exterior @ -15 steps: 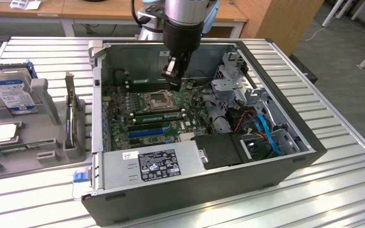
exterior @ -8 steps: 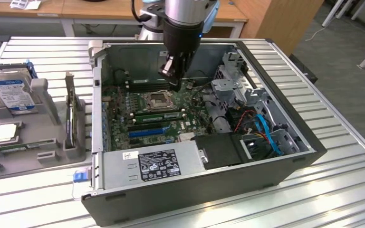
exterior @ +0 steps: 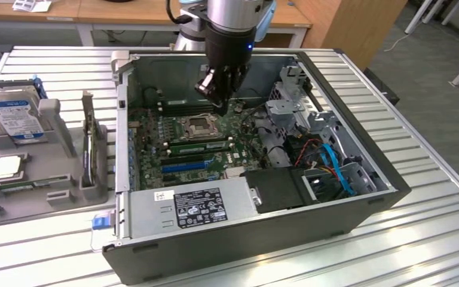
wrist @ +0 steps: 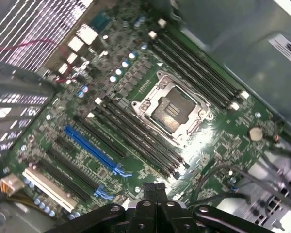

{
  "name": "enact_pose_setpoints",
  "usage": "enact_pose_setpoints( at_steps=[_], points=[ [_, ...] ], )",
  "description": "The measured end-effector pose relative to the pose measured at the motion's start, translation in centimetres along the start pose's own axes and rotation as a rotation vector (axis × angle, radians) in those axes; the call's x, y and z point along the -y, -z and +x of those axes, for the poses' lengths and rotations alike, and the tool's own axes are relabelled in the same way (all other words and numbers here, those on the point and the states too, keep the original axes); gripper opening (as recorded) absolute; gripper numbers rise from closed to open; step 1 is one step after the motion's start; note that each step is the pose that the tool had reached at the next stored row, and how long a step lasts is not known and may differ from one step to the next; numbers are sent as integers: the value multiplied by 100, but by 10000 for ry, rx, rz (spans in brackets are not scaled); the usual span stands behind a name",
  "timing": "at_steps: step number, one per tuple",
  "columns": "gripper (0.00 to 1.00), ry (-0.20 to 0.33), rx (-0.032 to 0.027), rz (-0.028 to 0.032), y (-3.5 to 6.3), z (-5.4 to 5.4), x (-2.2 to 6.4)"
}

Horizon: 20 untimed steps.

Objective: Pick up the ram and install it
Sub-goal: 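Press down the ram until it locks into place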

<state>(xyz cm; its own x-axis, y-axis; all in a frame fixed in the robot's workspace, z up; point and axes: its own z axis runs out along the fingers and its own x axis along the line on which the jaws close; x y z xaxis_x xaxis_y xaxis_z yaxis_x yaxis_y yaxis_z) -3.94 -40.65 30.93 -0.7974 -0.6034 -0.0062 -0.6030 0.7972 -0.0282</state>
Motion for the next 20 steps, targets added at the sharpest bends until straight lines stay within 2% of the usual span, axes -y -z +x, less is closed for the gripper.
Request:
enact_pose_setpoints(
  at_steps=[20],
  points=[
    [10, -3639, -103, 22, 0, 0, 0]
  ],
)
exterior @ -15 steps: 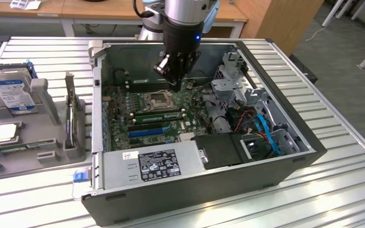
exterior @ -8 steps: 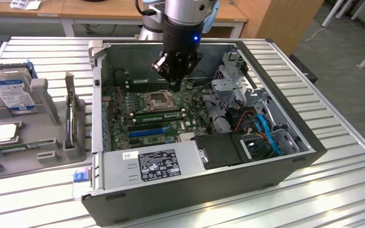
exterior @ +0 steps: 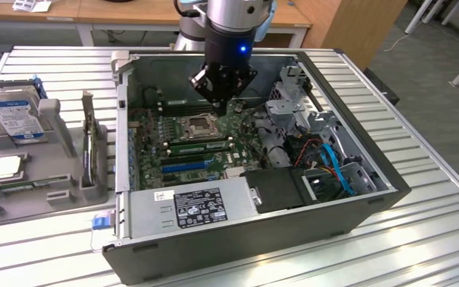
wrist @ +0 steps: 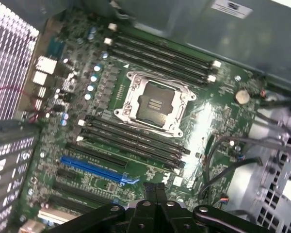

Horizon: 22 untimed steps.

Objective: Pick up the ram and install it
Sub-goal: 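Press down the ram until it locks into place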

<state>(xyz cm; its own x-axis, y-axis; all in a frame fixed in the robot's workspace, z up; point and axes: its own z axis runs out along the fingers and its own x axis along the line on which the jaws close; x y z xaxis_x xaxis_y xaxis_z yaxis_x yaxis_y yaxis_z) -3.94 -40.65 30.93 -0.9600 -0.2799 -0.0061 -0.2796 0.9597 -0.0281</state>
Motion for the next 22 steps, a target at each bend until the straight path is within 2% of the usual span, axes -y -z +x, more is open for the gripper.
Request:
enact_pose_setpoints(
  at_steps=[22],
  points=[
    [10, -3990, -113, 25, 0, 0, 0]
  ],
)
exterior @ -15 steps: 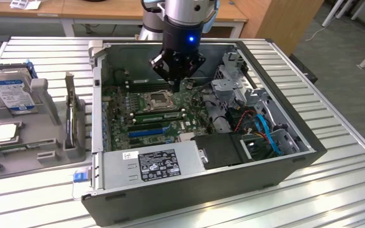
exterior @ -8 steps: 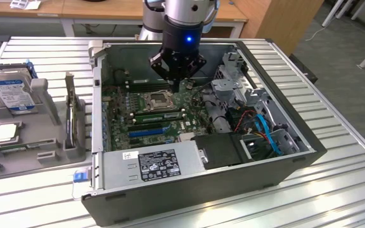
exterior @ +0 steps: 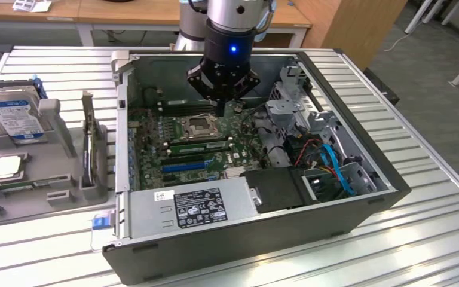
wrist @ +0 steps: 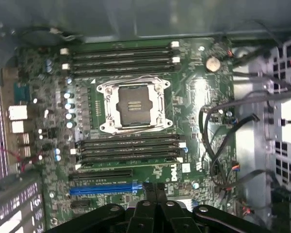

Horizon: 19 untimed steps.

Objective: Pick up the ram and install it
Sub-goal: 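Press down the ram until it locks into place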

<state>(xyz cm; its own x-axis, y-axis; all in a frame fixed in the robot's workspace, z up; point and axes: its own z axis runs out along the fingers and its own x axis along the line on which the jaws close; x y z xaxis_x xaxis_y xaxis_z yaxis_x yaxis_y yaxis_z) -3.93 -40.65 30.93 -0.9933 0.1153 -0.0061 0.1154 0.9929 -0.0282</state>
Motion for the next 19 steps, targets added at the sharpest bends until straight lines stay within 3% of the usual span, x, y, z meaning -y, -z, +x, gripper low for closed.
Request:
enact_pose_setpoints(
  at_steps=[19],
  points=[
    [10, -290, -8, 4, 0, 0, 0]
  ],
)
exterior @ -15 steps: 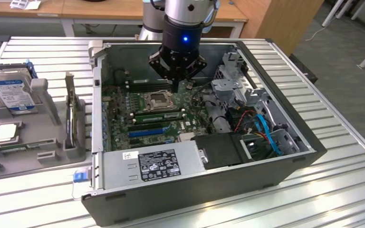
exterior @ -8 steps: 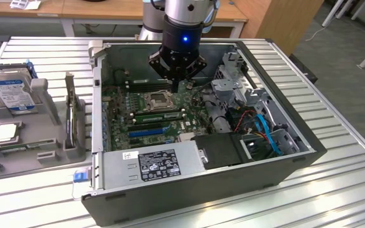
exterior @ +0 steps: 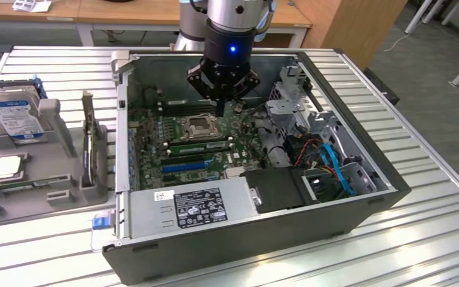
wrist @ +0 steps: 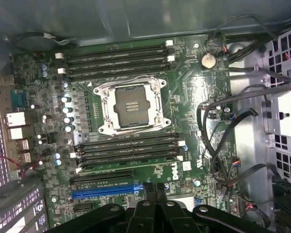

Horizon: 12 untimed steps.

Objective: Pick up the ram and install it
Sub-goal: 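Press down the ram until it locks into place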

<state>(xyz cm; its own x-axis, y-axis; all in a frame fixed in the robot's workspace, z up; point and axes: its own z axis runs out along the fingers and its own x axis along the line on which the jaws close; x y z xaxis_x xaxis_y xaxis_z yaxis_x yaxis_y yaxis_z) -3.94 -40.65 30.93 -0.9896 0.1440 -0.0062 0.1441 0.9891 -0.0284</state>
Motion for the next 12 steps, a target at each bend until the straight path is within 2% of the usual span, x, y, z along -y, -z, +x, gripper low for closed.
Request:
enact_pose_setpoints(
  at_steps=[12],
  points=[
    [10, -142, -4, 3, 0, 0, 0]
  ],
)
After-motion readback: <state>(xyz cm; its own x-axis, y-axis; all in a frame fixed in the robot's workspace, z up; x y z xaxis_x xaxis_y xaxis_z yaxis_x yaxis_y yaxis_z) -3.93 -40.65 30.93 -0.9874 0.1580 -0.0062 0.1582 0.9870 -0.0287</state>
